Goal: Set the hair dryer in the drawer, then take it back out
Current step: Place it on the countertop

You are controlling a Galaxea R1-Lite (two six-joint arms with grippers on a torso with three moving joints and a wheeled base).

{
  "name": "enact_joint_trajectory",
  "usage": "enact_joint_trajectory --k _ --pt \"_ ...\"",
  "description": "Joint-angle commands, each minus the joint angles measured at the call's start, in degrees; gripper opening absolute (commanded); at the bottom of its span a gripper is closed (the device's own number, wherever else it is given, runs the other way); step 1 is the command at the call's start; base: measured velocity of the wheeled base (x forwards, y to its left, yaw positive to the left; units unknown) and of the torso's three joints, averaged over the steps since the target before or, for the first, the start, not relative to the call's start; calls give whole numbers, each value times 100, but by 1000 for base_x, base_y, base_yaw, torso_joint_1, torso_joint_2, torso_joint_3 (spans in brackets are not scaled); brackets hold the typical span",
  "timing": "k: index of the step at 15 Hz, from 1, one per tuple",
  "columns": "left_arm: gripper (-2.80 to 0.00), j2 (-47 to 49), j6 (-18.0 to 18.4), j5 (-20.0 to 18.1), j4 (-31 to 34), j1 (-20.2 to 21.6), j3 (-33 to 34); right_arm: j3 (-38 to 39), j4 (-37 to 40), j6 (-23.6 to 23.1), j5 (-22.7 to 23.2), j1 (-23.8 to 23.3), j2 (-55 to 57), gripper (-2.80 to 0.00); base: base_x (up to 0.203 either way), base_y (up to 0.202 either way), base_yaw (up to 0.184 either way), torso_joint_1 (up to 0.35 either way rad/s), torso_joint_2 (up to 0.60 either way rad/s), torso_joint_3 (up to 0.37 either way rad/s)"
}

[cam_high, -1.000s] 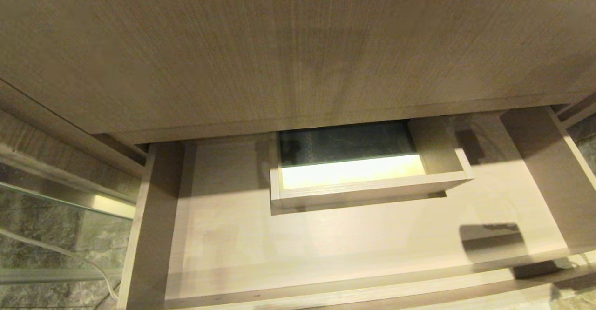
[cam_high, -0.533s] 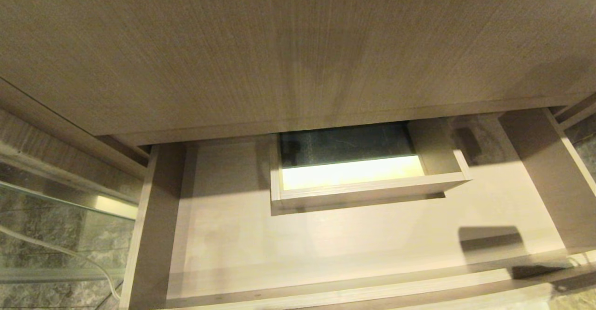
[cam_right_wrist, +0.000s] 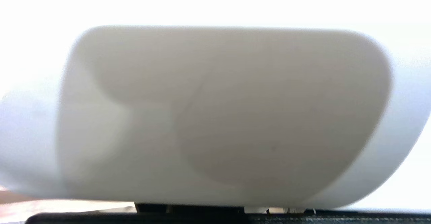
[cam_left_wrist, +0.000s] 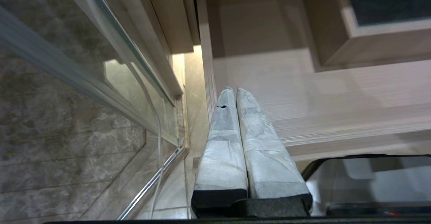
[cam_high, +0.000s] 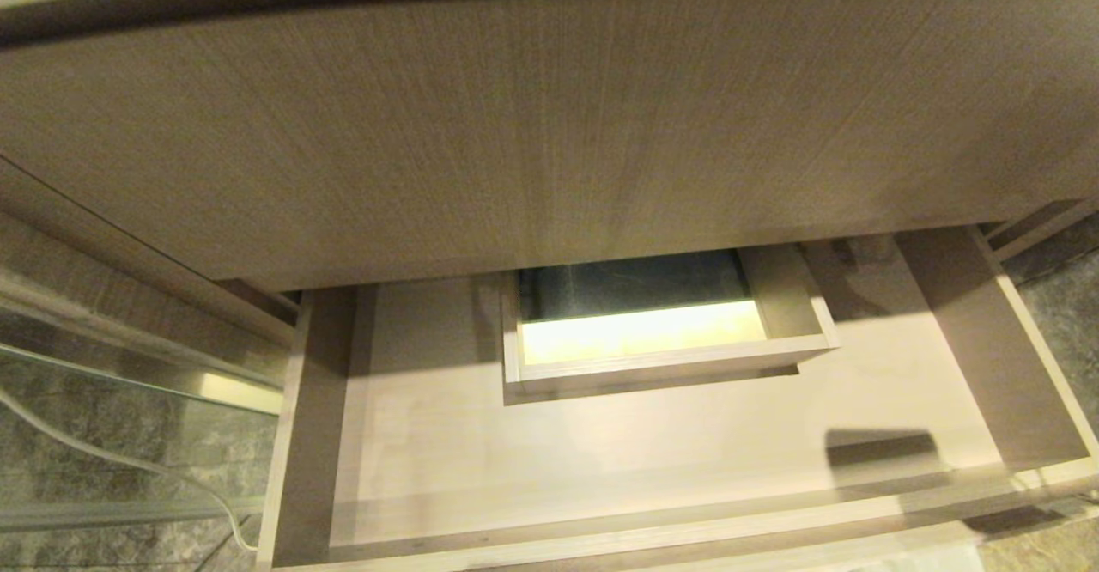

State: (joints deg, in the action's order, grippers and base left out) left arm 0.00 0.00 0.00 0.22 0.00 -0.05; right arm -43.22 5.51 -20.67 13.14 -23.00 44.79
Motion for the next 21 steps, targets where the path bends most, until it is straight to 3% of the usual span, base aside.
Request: enact_joint_trajectory --k 1,8,21 --pt "-280 -5 0 0 0 0 1 6 3 -16 22 -2 4 -280 0 0 0 187 -480 -173" --pt "-280 -9 0 0 1 0 3 -12 -121 -16 22 -2 4 -280 0 0 0 160 -471 -213" --pt "-280 -9 0 0 -4 0 -4 -249 -138 -16 22 -73 56 -280 0 0 0 322 -522 -248"
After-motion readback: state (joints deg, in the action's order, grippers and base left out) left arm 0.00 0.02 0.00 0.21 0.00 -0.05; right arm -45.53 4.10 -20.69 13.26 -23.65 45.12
